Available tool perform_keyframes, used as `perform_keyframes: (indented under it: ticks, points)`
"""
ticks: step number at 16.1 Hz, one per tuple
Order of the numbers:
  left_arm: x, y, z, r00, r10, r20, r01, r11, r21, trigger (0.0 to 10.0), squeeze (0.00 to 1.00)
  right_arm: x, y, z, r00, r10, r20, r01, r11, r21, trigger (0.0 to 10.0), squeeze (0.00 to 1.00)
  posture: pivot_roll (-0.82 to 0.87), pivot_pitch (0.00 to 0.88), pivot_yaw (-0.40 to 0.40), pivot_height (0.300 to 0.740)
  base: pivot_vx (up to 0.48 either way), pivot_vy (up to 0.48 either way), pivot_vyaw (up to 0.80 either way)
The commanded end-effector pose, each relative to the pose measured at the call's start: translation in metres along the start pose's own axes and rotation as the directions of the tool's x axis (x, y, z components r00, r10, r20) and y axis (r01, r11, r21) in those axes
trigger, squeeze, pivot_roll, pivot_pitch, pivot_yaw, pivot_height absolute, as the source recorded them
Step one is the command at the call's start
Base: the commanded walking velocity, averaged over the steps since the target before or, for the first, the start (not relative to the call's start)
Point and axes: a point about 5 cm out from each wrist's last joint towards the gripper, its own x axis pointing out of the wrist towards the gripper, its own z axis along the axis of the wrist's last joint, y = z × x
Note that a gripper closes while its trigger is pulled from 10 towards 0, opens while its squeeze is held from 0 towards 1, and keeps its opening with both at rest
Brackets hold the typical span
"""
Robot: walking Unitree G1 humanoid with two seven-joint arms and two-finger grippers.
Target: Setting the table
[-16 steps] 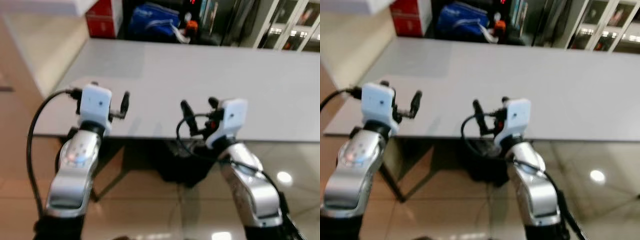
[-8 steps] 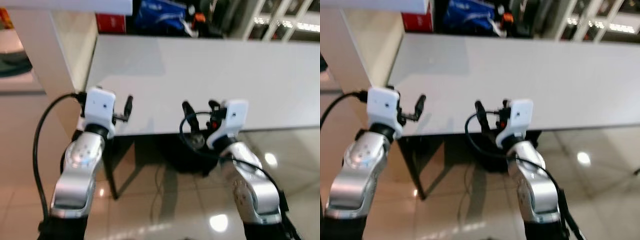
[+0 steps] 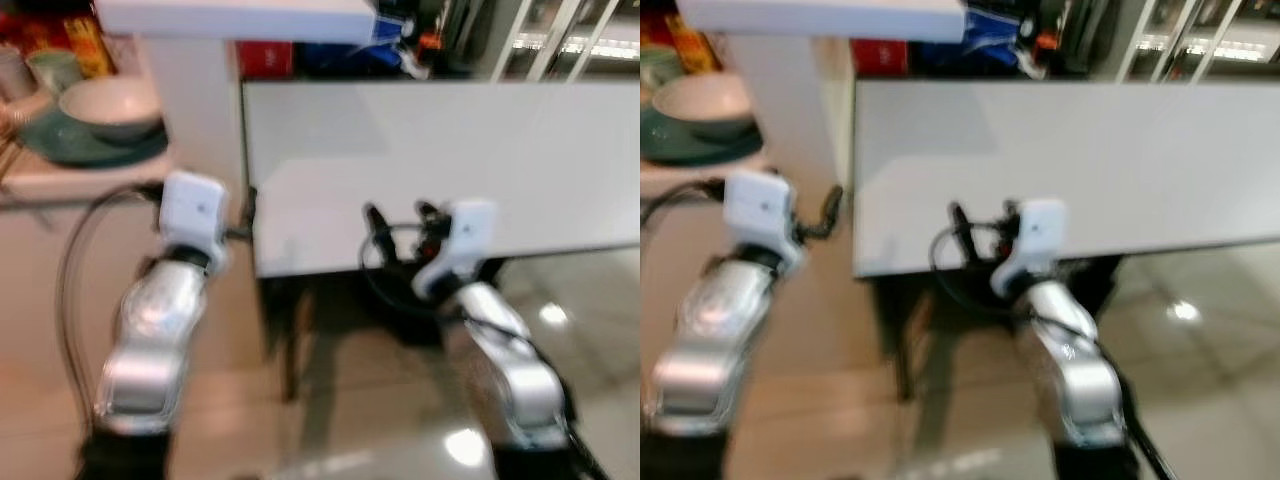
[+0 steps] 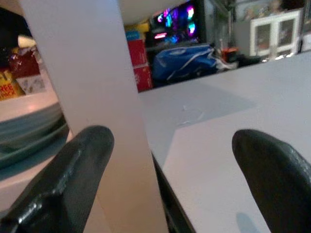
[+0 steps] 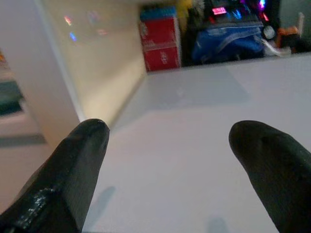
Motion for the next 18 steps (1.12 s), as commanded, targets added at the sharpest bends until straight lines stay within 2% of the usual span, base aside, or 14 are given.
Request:
perform_keyframes:
  ticks: [1,4,6,7,8,10,11,12,14,17,18]
  points:
    - [0.0,0.006,0.002,1.0,0.013,0.002,-0.013,1.0,0.016,10.0,0.0,0.002,0.004,0.009,0.999,0.015,0.039,-0.015,1.0,-0.002,10.0,0.0,0.07,0.0,-0.043,0.74,0.0,0.48,0.0]
    - [0.0,0.006,0.002,1.0,0.012,0.003,-0.012,1.0,0.016,10.0,0.0,0.002,0.006,0.011,0.999,0.023,0.045,-0.022,1.0,-0.008,10.0,0.0,0.07,0.0,-0.043,0.74,0.0,0.48,0.0]
    - [0.0,0.005,0.001,1.0,0.012,0.003,-0.012,1.0,0.016,10.0,0.0,0.002,0.005,0.009,1.0,0.011,0.025,-0.009,0.999,-0.043,10.0,0.0,0.07,0.0,-0.046,0.74,0.0,0.48,0.0]
    - [0.0,0.005,0.001,1.0,0.013,0.003,-0.013,1.0,0.015,10.0,0.0,0.002,0.001,0.008,0.999,-0.031,0.012,0.031,0.996,-0.083,10.0,0.0,0.07,0.0,-0.048,0.74,0.0,0.48,0.0]
    - [0.0,0.005,0.001,1.0,0.015,0.001,-0.015,1.0,0.014,10.0,0.0,0.001,-0.017,0.009,0.982,-0.188,0.021,0.189,0.976,-0.111,10.0,0.0,0.07,0.0,-0.049,0.74,0.0,0.48,0.0]
    - [-0.002,0.007,-0.006,0.999,0.031,-0.017,-0.031,0.999,-0.009,10.0,0.0,-0.003,-0.029,0.01,0.963,-0.268,0.042,0.271,0.957,-0.106,10.0,0.0,0.07,0.0,-0.046,0.74,0.0,0.48,0.0]
    - [-0.006,0.011,-0.016,0.997,0.06,-0.049,-0.062,0.998,-0.031,10.0,0.0,-0.006,-0.033,0.012,0.956,-0.288,0.063,0.293,0.948,-0.121,10.0,0.66,0.07,0.0,-0.042,0.74,0.0,0.48,0.0]
    - [-0.009,0.016,-0.025,0.994,0.078,-0.079,-0.08,0.997,-0.022,10.0,0.0,-0.009,-0.035,0.014,0.954,-0.287,0.082,0.295,0.949,-0.114,10.0,1.0,0.06,0.0,-0.04,0.74,0.0,0.48,0.0]
    - [-0.009,0.02,-0.025,0.992,0.098,-0.083,-0.101,0.994,-0.032,10.0,0.0,-0.01,-0.036,0.015,0.955,-0.281,0.091,0.289,0.952,-0.095,10.0,1.0,0.07,0.0,-0.047,0.74,0.0,0.48,0.0]
    - [-0.006,0.016,-0.018,0.995,0.088,-0.056,-0.089,0.996,-0.014,10.0,0.0,-0.006,-0.03,0.017,0.962,-0.254,0.102,0.263,0.961,-0.091,10.0,1.0,0.07,0.0,-0.049,0.74,0.0,0.48,0.0]
    - [-0.004,0.014,-0.015,0.996,0.082,-0.04,-0.083,0.996,-0.014,10.0,0.0,-0.004,-0.025,0.017,0.971,-0.215,0.103,0.224,0.971,-0.086,10.0,1.0,0.07,0.0,-0.05,0.74,0.0,0.48,0.0]
